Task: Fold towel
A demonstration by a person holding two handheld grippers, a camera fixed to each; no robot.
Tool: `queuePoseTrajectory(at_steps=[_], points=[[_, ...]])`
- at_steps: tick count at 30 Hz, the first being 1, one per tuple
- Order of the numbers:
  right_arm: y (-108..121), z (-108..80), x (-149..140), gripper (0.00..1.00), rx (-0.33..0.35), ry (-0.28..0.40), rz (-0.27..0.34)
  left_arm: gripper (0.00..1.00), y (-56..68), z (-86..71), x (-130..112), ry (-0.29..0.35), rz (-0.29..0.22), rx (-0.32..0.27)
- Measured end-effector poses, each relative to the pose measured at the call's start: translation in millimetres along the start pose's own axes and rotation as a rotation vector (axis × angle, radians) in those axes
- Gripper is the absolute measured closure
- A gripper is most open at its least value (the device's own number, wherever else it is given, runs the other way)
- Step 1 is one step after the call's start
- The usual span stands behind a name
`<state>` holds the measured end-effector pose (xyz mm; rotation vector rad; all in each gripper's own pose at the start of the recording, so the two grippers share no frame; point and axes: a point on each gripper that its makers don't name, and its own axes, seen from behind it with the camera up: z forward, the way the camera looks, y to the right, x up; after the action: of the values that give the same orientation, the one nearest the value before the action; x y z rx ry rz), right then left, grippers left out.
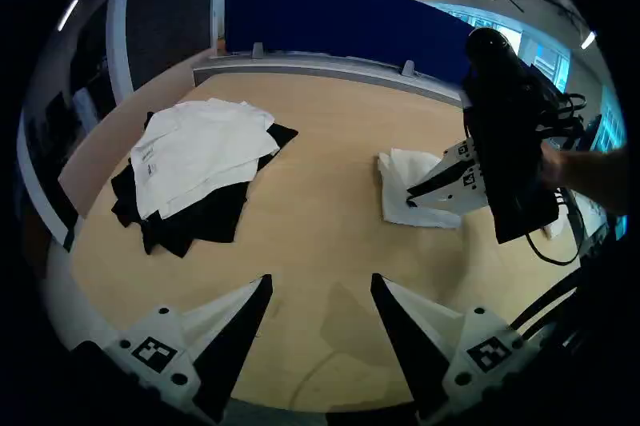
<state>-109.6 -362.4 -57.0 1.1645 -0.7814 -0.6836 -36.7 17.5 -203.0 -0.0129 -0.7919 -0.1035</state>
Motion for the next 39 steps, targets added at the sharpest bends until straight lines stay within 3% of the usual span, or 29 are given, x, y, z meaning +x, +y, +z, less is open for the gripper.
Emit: queuePoseTrajectory(at_steps=[3, 8, 22, 39], points=[[1.6, -1.3, 1.2, 0.7, -0.002, 0.008, 0.002, 0.09, -0.1, 0.3, -1.0, 0.0, 0.001, 0.003], [1.8, -5.8, 3.4, 0.34, 0.004, 0.026, 0.009, 0.09, 0.7, 0.9, -1.6, -0.001, -0.002, 0.004], [2.8, -22.0, -10.6, 0.29, -0.024, 0.029, 0.038, 0.09, 8.5, 1.3, 2.1, 0.001, 0.005, -0.004], [1.6, -55.7, -74.0, 0.29, -0.095, -0.01, 0.174, 0.09, 7.7, 5.1, 5.2, 0.001, 0.013, 0.0]])
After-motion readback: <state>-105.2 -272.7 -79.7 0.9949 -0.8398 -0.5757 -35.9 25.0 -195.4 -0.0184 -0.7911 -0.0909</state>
